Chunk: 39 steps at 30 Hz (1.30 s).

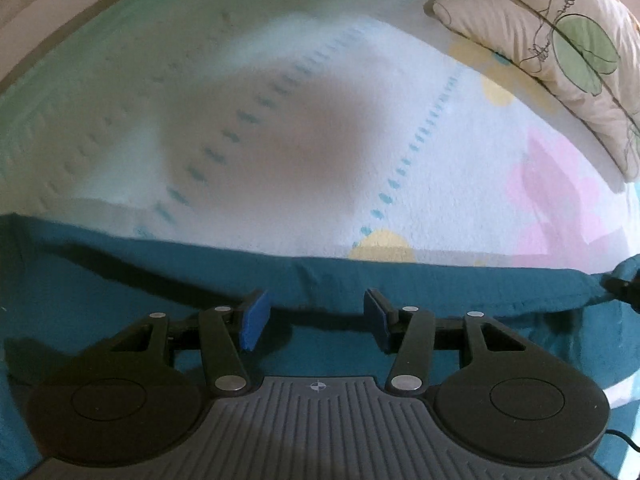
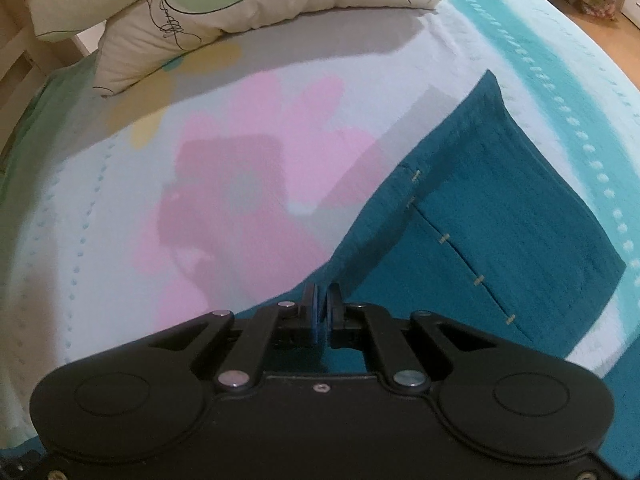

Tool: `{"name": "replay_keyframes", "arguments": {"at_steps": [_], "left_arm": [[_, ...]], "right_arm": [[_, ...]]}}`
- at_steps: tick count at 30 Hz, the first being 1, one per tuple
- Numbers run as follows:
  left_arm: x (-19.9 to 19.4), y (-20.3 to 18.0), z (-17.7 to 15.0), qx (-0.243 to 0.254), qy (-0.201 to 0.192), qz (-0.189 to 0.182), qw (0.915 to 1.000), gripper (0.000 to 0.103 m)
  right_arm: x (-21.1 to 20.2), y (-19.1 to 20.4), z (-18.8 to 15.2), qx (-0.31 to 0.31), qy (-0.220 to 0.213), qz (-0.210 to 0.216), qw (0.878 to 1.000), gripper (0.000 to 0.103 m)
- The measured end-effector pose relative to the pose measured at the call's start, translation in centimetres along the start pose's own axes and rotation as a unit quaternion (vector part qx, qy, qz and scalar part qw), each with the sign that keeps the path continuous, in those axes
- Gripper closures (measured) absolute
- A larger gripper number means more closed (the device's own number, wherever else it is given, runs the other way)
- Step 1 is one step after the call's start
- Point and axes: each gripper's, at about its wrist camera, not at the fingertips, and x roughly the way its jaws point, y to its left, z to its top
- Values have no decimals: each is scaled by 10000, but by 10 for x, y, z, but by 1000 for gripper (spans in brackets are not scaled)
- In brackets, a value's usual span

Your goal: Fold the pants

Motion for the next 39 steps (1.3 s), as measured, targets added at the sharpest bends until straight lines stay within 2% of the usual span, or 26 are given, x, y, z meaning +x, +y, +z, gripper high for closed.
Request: {"name": "replay_keyframes", "arguments": {"at_steps": [7,14,18,23,32,39], "left_arm": [[13,-2,1,-278,132,-230,9993,52],[21,-3,13,-737,-13,-409,9964,52],[28,-8,15,-712,84,-272,9971,52],[28,-6,0,-739,133,-281,9968,52],[17,-13,-9,-681,-160,-312,9971,52],[28,-12,-2,-991,-118,-381,9943,52]], "right_arm": [[3,-2,0,64,34,81,9999,95],[1,-3,-3,0,33,87,10000,95],[1,-3,-1,35,44,111,9999,95],[2,-4,0,22,35,144,9999,95],[1,-8,-3,20,73,209,9998,94],[-1,-10,-1,37,108,247,9996,94]]}}
